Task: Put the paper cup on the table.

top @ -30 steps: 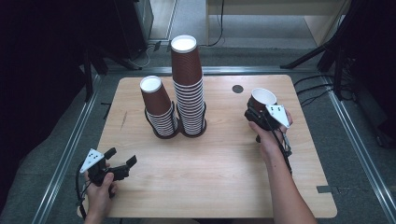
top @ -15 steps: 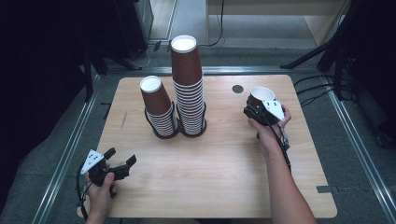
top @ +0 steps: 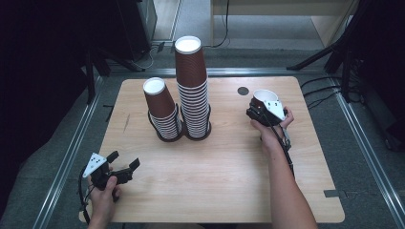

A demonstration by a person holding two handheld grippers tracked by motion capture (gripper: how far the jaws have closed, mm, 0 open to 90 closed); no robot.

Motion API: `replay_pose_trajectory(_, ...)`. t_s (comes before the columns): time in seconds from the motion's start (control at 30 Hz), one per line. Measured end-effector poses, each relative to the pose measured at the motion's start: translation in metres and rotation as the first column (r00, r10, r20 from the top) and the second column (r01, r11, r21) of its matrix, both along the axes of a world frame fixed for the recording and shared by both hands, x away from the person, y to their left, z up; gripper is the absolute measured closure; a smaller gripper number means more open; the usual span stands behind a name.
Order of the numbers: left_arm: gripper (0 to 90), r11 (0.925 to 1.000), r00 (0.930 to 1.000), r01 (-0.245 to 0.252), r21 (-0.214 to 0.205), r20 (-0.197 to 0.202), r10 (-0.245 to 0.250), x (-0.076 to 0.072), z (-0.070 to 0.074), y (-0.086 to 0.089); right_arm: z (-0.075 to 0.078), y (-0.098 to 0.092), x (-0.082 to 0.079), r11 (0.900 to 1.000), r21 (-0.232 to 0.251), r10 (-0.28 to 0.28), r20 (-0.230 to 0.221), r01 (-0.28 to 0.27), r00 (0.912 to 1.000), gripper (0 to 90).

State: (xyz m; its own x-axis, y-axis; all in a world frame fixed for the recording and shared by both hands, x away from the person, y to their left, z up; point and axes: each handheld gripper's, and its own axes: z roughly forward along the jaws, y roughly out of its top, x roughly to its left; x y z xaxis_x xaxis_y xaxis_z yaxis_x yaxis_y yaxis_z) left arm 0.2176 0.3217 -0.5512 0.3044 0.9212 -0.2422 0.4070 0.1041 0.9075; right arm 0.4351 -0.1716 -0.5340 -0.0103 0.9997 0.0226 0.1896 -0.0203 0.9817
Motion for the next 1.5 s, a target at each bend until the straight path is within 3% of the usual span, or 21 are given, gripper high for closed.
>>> replay_pose_trajectory(0.43, 0.0, 1.0000, 1.0000, 0.006, 0.004, -0.005, -0.006, 0.001, 0.000, 0.000, 0.002, 0.000, -0.008, 0.9984, 0.017, 0.055, -0.042, -0.054, 0.9976, 10.8)
replay_pose_trajectory(0.8, 0.0, 0.9999, 0.9999, 0.009, 0.006, -0.008, -0.009, 0.001, 0.000, -0.001, 0.000, -0.001, -0.021, 0.9960, -0.007, 0.088, -0.041, -0.089, 0.9953, 10.3)
replay_pose_trajectory(0.97, 0.0, 0.9999, 0.9999, 0.009, 0.006, -0.008, -0.009, 0.001, 0.000, -0.001, 0.002, -0.001, -0.023, 0.9943, -0.003, 0.106, -0.065, -0.106, 0.9923, 0.9)
replay_pose_trajectory(1.07, 0.0, 0.9999, 0.9999, 0.009, 0.006, -0.008, -0.009, 0.001, 0.000, -0.001, 0.002, -0.001, -0.024, 0.9945, 0.000, 0.104, -0.086, -0.105, 0.9908, 0.0)
replay_pose_trajectory(1.17, 0.0, 1.0000, 0.9999, 0.009, 0.005, -0.008, -0.009, 0.001, 0.000, 0.000, 0.003, -0.003, -0.025, 0.9960, 0.008, 0.089, -0.083, -0.089, 0.9926, 0.0)
replay_pose_trajectory(1.5, 0.0, 0.9999, 0.9999, 0.009, 0.005, -0.008, -0.009, 0.001, 0.000, 0.000, 0.010, -0.005, -0.034, 0.9906, 0.005, 0.136, -0.060, -0.136, 0.9889, 0.0)
